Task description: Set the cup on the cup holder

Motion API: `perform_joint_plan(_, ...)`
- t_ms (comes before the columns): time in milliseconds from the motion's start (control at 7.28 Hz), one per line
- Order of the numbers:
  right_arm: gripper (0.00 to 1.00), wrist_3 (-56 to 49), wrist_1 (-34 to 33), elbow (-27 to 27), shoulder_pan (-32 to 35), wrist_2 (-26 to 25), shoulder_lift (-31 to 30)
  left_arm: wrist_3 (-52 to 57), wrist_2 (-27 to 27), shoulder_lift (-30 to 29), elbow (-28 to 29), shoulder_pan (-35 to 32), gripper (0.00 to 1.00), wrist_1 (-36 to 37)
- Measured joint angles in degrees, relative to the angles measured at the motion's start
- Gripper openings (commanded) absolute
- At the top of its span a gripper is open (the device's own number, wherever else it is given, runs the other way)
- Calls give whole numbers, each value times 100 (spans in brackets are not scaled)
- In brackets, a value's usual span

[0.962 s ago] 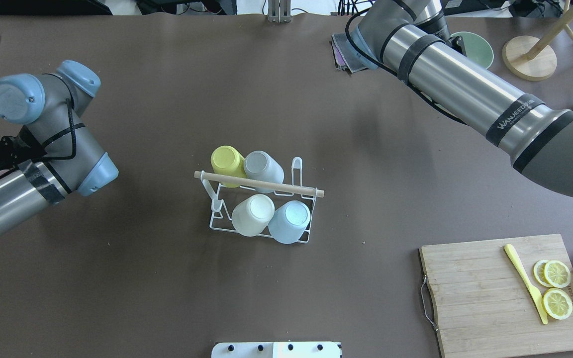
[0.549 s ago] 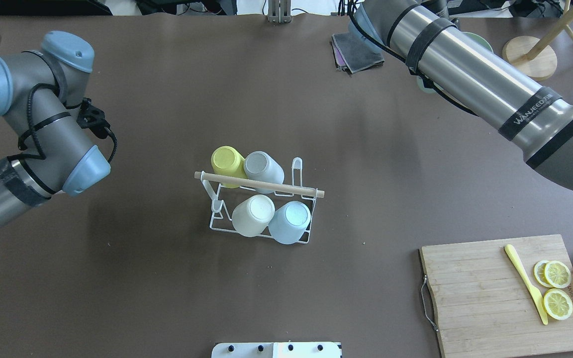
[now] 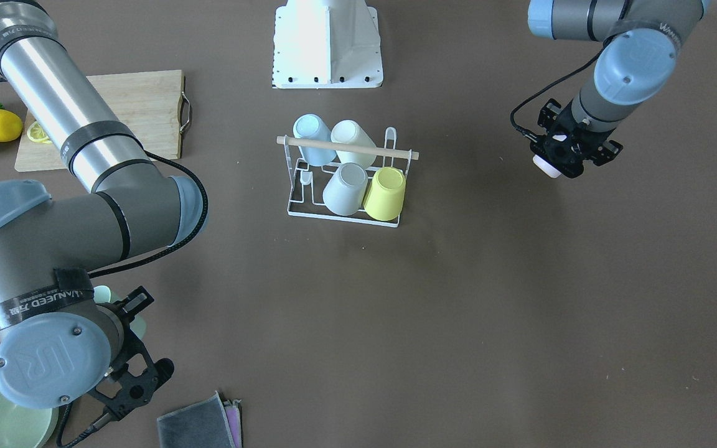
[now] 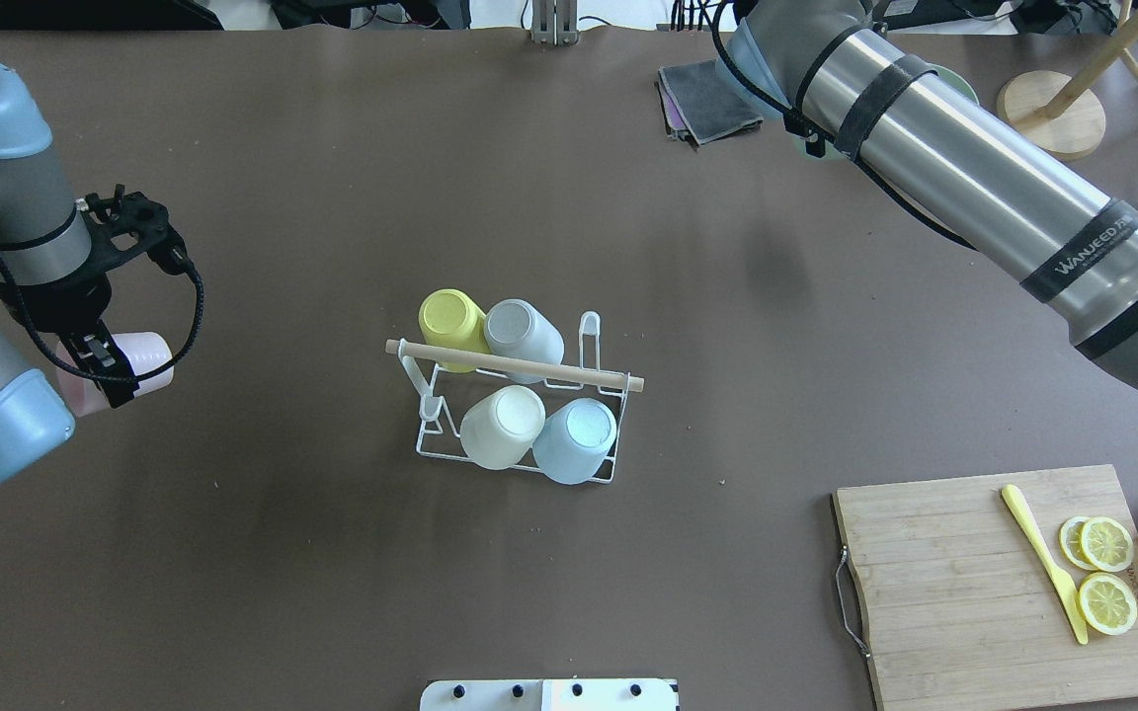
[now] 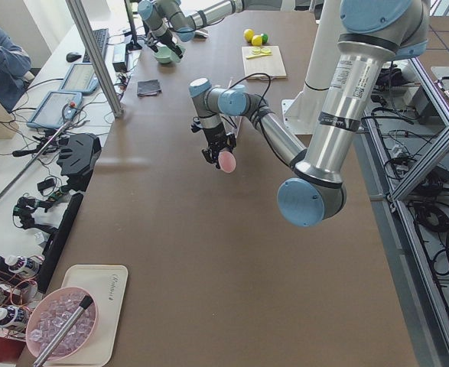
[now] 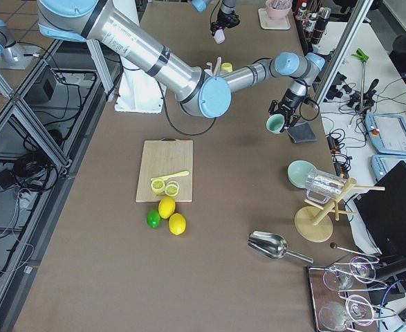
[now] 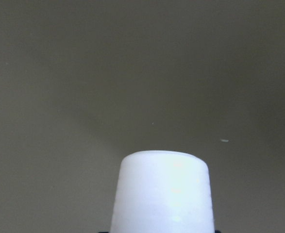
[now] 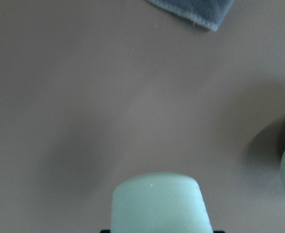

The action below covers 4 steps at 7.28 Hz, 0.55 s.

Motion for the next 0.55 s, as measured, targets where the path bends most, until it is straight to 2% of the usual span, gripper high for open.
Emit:
perform_joint_plan(275,0,603,1098,87,2,65,-114,-851,-10,717,-650,1,22,-1730)
perform_joint_plan(549,0,1227,2334,520,18,127,-529,-1468,119,1146,-1035,-21,22,-3301)
